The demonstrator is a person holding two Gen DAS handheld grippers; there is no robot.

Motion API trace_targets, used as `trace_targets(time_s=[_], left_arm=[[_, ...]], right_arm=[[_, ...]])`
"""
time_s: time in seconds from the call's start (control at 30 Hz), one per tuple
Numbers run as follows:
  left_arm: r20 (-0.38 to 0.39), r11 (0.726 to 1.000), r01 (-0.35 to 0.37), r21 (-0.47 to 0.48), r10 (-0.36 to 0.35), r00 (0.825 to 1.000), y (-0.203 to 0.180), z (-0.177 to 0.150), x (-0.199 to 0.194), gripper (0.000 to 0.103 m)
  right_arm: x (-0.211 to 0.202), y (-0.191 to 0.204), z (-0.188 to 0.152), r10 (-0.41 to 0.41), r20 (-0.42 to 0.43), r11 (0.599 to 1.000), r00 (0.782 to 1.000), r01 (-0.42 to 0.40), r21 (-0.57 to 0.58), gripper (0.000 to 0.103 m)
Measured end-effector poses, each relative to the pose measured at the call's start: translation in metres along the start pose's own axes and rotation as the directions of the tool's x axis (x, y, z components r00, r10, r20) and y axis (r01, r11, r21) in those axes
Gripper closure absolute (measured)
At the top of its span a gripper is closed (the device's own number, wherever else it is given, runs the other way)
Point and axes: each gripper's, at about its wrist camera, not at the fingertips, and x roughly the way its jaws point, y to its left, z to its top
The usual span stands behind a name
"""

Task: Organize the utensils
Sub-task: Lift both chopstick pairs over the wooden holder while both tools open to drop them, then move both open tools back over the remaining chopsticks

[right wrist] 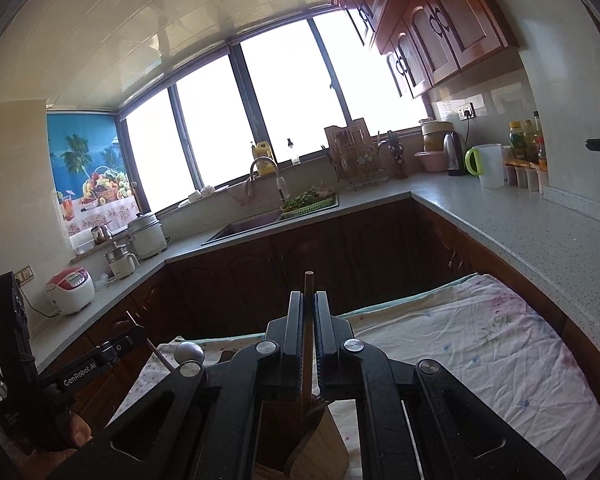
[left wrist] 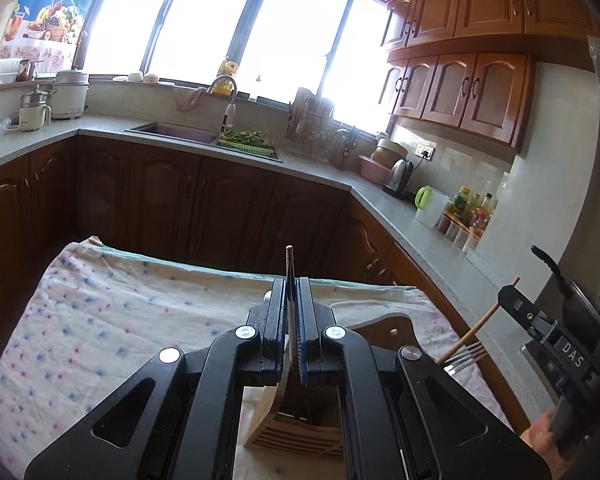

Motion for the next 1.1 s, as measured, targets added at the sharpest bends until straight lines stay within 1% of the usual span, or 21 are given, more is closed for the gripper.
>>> trace_targets(time_s=[0.1, 0.4, 0.47, 0.5, 0.53, 0.57, 0.6, 0.63, 0.67, 0.7, 0.73, 0.77, 0.8, 0.83, 0.93, 1.1], left_arm=[[0.000, 1.000, -0.007, 0.003, 0.007, 1.000, 0.001, -0.001, -0.001, 0.099], [-0.020, 1.000, 0.002, -0.003, -0.002, 1.000, 0.003, 0.003, 0.001, 0.098], [-0.035, 1.000, 0.010, -0.016, -0.010, 0.999, 0.006, 0.004, 0.001, 0.099], [-0.042, 1.000, 0.016, -0.026, -0.017, 0.999, 0.007, 0.005, 0.001, 0.098], [-0.049, 0.999, 0.019, -0.033, -0.021, 0.999, 0.009, 0.005, 0.000, 0.097], [-0.053, 0.999, 0.023, -0.038, -0.025, 0.998, 0.010, 0.005, -0.002, 0.091], [-0.053, 0.999, 0.022, -0.040, -0.025, 0.998, 0.010, 0.005, -0.004, 0.079], [-0.049, 0.999, 0.019, -0.040, -0.021, 0.999, 0.011, 0.005, -0.008, 0.071], [-0.043, 0.999, 0.014, -0.040, -0.016, 0.999, 0.011, 0.005, -0.012, 0.059], [-0.037, 0.999, 0.013, -0.040, -0.015, 0.999, 0.012, 0.004, -0.017, 0.053], [-0.037, 0.999, 0.012, -0.040, -0.014, 0.999, 0.013, 0.003, -0.021, 0.050], [-0.042, 0.999, 0.006, -0.040, -0.008, 0.999, 0.014, 0.002, -0.024, 0.038], [-0.044, 0.999, -0.004, -0.042, 0.002, 0.999, 0.015, 0.001, -0.029, 0.026], [-0.040, 0.999, -0.011, -0.043, 0.010, 0.999, 0.017, -0.001, -0.034, 0.024], [-0.053, 0.999, -0.025, -0.046, 0.023, 0.998, 0.022, -0.010, -0.049, 0.020], [-0.086, 0.998, -0.034, -0.058, 0.029, 0.996, 0.027, -0.032, -0.075, 0.019]], right_arm=[[0.001, -0.003, -0.002, -0.003, -0.005, 1.000, 1.000, 0.003, 0.000, 0.098], [0.003, -0.007, 0.001, 0.000, -0.034, 1.000, 0.999, 0.001, 0.019, 0.097], [0.003, -0.008, 0.002, 0.011, -0.040, 1.000, 0.999, -0.010, 0.028, 0.092], [0.002, -0.009, 0.003, 0.015, -0.041, 0.999, 0.999, -0.014, 0.036, 0.092], [0.000, -0.009, 0.004, 0.020, -0.040, 0.999, 0.999, -0.018, 0.045, 0.087], [-0.003, -0.012, 0.004, 0.028, -0.035, 0.998, 0.999, -0.026, 0.057, 0.070], [-0.007, -0.014, 0.006, 0.042, -0.023, 0.997, 0.999, -0.041, 0.072, 0.060], [-0.012, -0.016, 0.007, 0.059, -0.006, 0.994, 0.998, -0.058, 0.088, 0.040], [-0.018, -0.017, 0.008, 0.069, 0.012, 0.993, 0.998, -0.070, 0.100, 0.029], [-0.024, -0.018, 0.009, 0.072, 0.026, 0.991, 0.997, -0.074, 0.108, 0.025], [-0.030, -0.019, 0.010, 0.077, 0.036, 0.990, 0.996, -0.081, 0.114, 0.017], [-0.036, -0.020, 0.011, 0.080, 0.041, 0.989, 0.996, -0.084, 0.120, 0.008], [-0.041, -0.020, 0.011, 0.082, 0.046, 0.988, 0.996, -0.087, 0.125, 0.005], [-0.047, -0.021, 0.010, 0.081, 0.049, 0.988, 0.995, -0.087, 0.129, 0.001], [-0.061, -0.021, 0.006, 0.094, 0.032, 0.986, 0.995, -0.097, 0.134, 0.000], [-0.081, -0.021, -0.014, 0.105, -0.027, 0.987, 0.994, -0.100, 0.126, 0.000]])
